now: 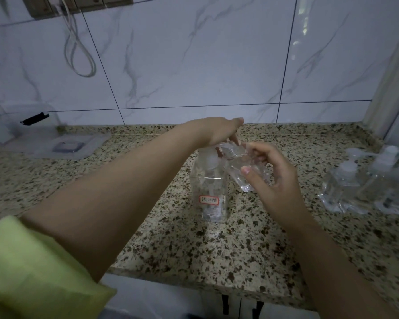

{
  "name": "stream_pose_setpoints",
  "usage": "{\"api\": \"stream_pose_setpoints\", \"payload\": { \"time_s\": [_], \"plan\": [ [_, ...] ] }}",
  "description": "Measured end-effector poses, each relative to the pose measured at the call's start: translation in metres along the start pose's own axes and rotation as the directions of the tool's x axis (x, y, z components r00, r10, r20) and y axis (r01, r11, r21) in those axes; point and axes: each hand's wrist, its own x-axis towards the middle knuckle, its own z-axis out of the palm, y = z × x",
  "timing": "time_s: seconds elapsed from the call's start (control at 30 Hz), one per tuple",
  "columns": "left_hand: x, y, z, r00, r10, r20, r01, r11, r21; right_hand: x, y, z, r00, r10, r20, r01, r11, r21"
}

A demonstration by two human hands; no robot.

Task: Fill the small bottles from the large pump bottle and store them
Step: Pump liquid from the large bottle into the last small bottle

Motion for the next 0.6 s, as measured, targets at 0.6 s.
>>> {"api": "stream_pose_setpoints", "payload": {
  "time_s": [0.6],
  "plan": [
    [-0.0020,-0.0019,-0.0018,1.000,0.024,-0.016,-0.025,0.999,-0.044,-0.0002,-0.0006,0.0012,1.000,0.016,0.008,-0.016,1.000,0.009]
  ]
}}
